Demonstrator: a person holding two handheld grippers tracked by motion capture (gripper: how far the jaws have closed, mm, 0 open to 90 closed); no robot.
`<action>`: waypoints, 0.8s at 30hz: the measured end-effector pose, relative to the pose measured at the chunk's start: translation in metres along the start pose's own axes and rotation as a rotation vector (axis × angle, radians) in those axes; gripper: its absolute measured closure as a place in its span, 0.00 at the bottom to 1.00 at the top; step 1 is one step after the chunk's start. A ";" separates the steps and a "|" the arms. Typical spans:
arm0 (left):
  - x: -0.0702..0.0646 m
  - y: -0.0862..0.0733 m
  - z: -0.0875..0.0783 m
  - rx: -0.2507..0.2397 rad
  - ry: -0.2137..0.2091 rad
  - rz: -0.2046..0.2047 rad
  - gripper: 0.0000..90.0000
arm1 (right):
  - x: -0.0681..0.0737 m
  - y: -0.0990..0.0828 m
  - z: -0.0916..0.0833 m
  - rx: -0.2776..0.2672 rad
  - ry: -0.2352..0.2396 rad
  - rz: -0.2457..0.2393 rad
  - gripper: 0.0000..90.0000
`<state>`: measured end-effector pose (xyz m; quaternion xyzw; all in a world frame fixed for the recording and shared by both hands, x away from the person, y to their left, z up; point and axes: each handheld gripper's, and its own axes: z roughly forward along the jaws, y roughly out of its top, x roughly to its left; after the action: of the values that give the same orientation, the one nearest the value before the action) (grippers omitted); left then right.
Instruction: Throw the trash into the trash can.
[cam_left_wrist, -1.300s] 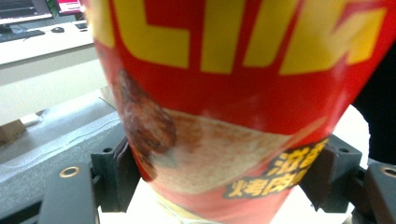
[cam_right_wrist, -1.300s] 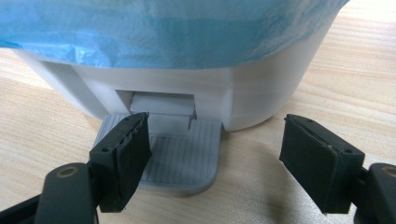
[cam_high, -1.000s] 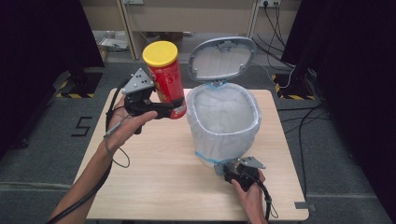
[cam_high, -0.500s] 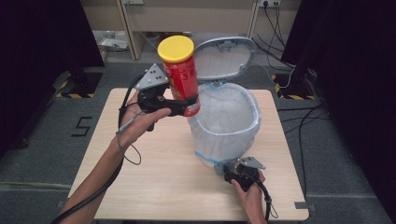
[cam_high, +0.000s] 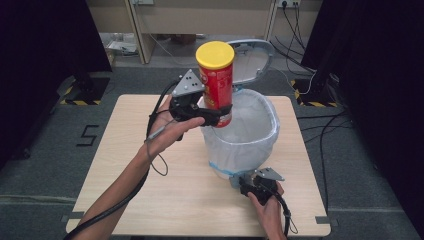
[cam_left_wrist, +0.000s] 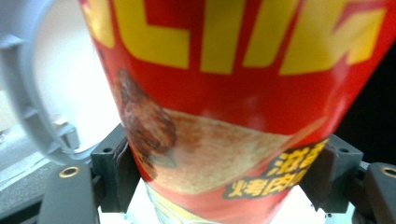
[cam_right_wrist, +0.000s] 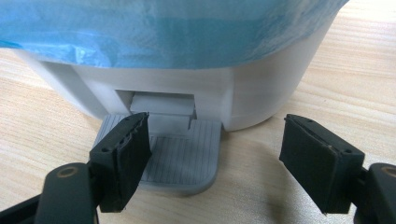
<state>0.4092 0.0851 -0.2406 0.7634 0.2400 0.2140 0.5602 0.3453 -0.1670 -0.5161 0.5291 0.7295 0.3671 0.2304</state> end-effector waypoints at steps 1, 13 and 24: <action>-0.001 0.000 0.002 0.002 -0.002 -0.001 0.27 | 0.000 0.000 0.000 0.000 0.000 0.000 0.27; -0.010 -0.012 0.032 0.061 -0.027 -0.006 0.27 | 0.000 0.000 0.000 0.000 0.001 -0.004 0.27; -0.008 -0.025 0.049 0.197 -0.051 0.001 0.27 | 0.000 0.000 0.000 -0.001 0.004 0.002 0.27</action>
<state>0.4292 0.0501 -0.2791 0.8201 0.2454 0.1702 0.4881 0.3456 -0.1671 -0.5162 0.5290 0.7293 0.3686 0.2289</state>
